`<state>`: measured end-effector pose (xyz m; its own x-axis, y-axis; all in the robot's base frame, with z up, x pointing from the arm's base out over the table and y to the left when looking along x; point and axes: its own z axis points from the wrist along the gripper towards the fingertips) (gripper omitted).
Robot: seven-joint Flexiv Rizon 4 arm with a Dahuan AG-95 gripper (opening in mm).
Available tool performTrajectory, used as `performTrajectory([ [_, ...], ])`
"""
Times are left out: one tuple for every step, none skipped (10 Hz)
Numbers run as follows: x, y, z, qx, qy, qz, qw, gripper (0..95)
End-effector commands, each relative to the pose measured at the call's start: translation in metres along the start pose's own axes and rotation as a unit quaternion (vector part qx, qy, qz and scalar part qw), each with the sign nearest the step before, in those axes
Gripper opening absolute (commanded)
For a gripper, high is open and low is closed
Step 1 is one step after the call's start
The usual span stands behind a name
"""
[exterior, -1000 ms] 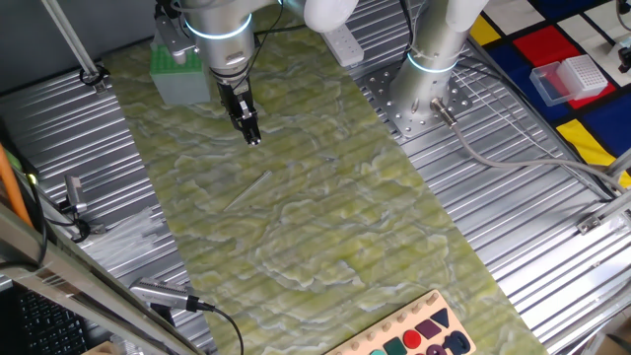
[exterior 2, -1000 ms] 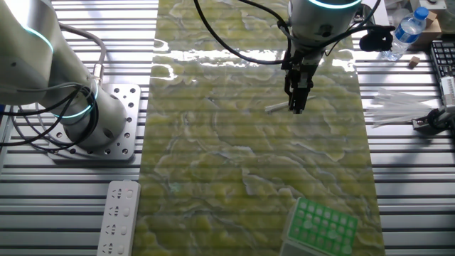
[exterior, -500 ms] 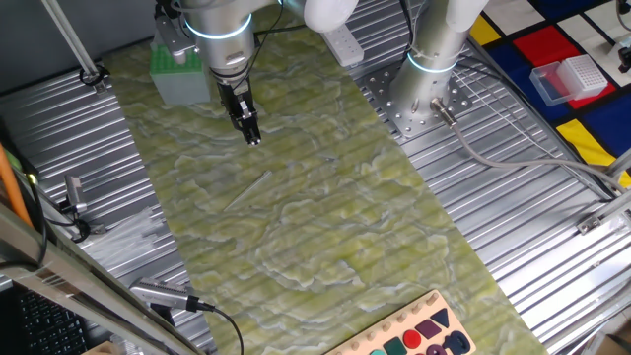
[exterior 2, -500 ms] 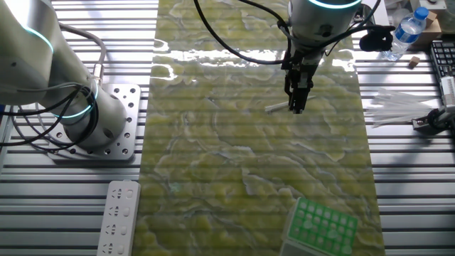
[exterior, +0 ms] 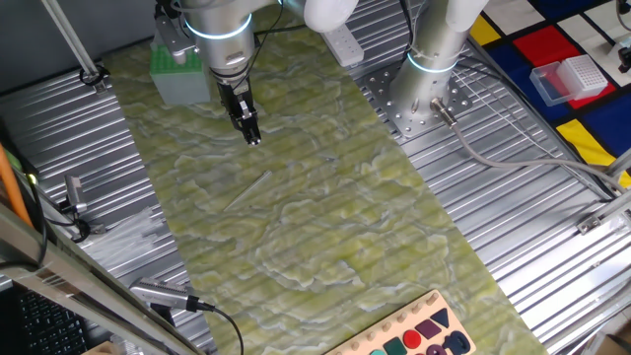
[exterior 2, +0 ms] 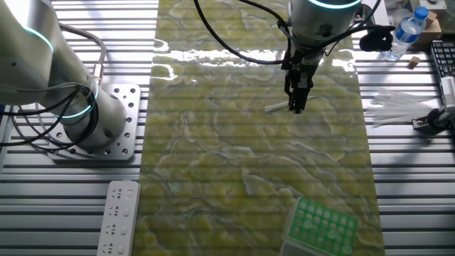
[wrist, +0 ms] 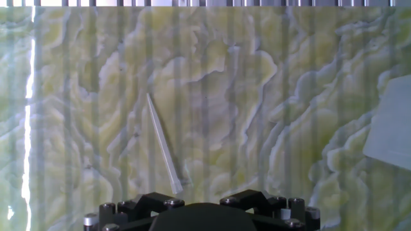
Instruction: Insert a large pipette tip into the holder for large pipette tips
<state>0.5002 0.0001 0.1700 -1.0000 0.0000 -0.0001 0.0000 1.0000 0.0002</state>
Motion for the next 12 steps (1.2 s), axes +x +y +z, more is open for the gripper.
performTrajectory([
  [0.0001, 0.0000, 0.0000, -0.053, -0.058, -0.160, 0.9840, 0.0],
  [0.0001, 0.0000, 0.0000, -0.053, -0.055, -0.159, 0.9842, 0.0],
  [0.0001, 0.0000, 0.0000, -0.053, -0.053, -0.160, 0.9843, 0.0],
  [0.0000, 0.0002, 0.0001, -0.054, -0.052, -0.160, 0.9842, 0.0],
  [0.0000, 0.0003, 0.0001, -0.054, -0.050, -0.161, 0.9842, 0.0],
  [-0.0003, 0.0006, 0.0003, -0.053, -0.047, -0.161, 0.9845, 0.0],
  [-0.0009, 0.0014, 0.0009, -0.052, -0.042, -0.159, 0.9850, 0.0],
  [-0.0015, 0.0020, 0.0012, -0.054, -0.031, -0.156, 0.9859, 0.0],
  [-0.0015, 0.0020, 0.0012, -0.055, -0.019, -0.155, 0.9862, 0.0],
  [-0.0016, 0.0020, 0.0015, -0.058, -0.015, -0.155, 0.9861, 0.0],
  [-0.0017, 0.0017, 0.0032, -0.058, -0.013, -0.149, 0.9870, 0.0],
  [-0.0017, 0.0017, 0.0039, -0.054, -0.013, -0.154, 0.9864, 0.0],
])
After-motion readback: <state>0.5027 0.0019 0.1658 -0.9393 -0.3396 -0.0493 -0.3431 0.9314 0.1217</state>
